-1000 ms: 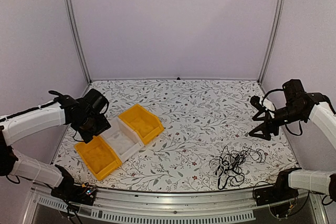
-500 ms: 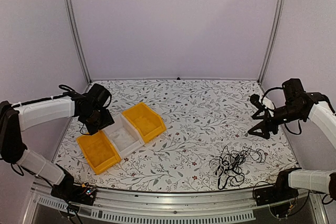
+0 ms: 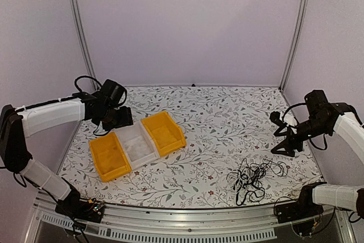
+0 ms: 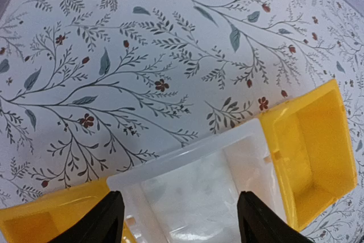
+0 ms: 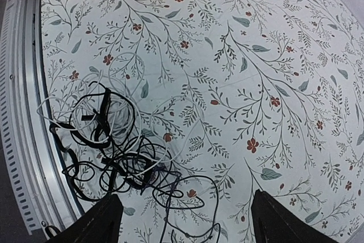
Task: Untangle the cables
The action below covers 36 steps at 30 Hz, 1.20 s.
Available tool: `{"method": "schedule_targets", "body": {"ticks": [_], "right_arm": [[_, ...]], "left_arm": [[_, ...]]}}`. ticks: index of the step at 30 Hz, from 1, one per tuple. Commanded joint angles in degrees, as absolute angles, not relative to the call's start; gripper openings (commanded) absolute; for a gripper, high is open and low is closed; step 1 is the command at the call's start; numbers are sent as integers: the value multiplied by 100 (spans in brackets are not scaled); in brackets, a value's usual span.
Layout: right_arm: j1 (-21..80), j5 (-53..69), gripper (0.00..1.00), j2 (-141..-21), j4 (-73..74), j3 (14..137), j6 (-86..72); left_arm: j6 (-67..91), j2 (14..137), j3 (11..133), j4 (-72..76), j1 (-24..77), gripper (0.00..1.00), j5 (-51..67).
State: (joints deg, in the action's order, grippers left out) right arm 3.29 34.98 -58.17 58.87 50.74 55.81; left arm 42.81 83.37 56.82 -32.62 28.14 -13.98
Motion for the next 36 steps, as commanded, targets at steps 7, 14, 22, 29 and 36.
{"method": "schedule_targets", "body": {"ticks": [7, 14, 22, 29, 36], "right_arm": [[330, 2691, 99, -5678, 6214, 4214, 7567], [441, 2470, 96, -6222, 5513, 4146, 7530], [265, 1882, 79, -6732, 6146, 4321, 7015], [163, 2262, 50, -7029, 6438, 4513, 6940], [166, 2775, 16, -7563, 6387, 4806, 6504]], "left_arm": [[2604, 8593, 6745, -2228, 4422, 74, -1060], [2798, 8612, 6415, -1328, 4974, 71, 46], [2880, 8810, 6701, -1349, 5318, 70, 48], [2889, 8905, 6873, -1304, 5465, 70, -211], [2831, 9120, 7049, -1218, 5496, 70, -250]]}}
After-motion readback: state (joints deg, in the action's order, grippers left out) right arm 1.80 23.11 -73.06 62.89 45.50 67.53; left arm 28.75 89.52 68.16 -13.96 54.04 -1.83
